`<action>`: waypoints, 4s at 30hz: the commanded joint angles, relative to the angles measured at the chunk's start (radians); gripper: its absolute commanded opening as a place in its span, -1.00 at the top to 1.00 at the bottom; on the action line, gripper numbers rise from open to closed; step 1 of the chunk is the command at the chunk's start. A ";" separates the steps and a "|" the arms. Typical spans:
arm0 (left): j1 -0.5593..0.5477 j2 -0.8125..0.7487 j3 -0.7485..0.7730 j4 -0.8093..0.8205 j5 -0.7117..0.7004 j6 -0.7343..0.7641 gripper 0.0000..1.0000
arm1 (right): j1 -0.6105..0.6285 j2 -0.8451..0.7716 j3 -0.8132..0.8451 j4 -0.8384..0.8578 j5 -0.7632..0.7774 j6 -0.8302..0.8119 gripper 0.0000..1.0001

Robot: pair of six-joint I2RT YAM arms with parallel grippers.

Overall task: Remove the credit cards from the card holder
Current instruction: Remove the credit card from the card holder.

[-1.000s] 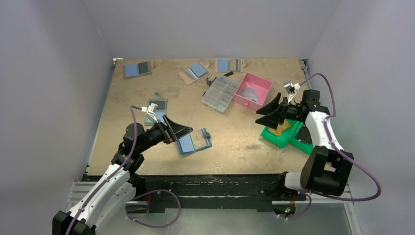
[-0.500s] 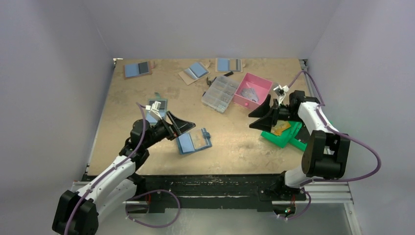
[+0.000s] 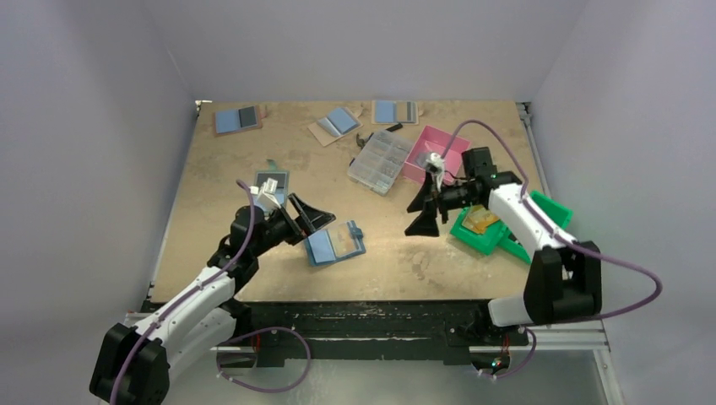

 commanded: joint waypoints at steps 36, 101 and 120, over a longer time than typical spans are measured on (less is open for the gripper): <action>-0.489 0.716 0.703 -0.857 -0.689 0.044 0.02 | 0.266 0.003 -0.137 0.692 0.403 0.735 -0.64; -0.371 0.428 0.356 -0.511 -0.555 0.169 0.24 | 0.363 0.059 -0.135 0.671 0.291 0.683 -0.59; -0.292 0.460 0.192 -0.285 -0.410 0.178 0.52 | 0.495 0.386 0.038 0.696 0.322 0.903 0.23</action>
